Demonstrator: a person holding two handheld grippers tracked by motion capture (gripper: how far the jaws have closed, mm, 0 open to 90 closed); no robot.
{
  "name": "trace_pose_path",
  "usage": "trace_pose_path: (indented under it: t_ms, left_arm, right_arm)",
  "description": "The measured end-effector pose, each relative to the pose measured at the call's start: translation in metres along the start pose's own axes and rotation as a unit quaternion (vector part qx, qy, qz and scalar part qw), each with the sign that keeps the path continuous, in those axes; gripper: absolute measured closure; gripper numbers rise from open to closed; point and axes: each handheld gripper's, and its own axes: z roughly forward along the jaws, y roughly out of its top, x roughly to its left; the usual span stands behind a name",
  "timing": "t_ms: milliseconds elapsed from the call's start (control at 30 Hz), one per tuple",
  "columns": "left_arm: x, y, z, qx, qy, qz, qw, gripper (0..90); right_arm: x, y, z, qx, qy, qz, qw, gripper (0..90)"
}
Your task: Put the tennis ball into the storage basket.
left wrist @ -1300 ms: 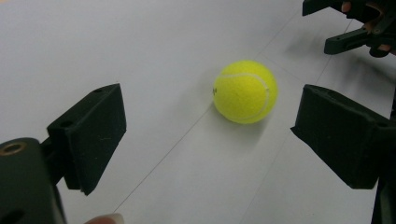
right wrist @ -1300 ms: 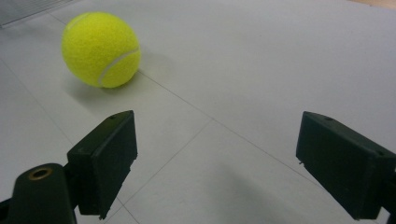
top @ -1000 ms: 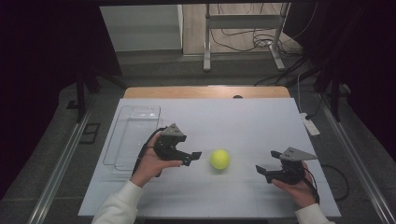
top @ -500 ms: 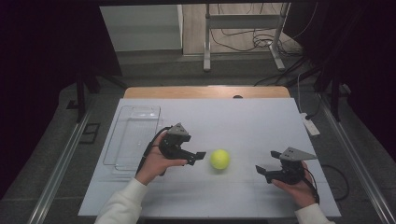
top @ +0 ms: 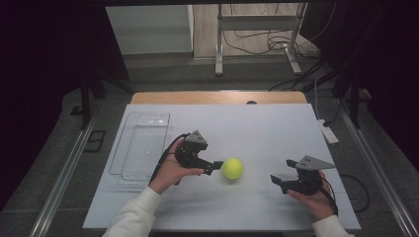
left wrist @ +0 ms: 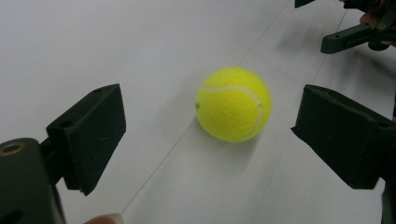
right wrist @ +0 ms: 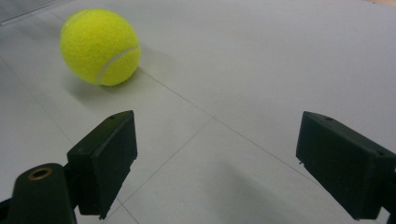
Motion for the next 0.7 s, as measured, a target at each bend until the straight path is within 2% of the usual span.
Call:
trace_pose_path:
  t_ms: [700]
  left_arm:
    - [-0.008,0.008,0.025,0.018,-0.015,0.014,0.9996,9.5]
  right_arm:
    - [0.0,0.0,0.001,0.001,0.002,0.0,1.0,13.1]
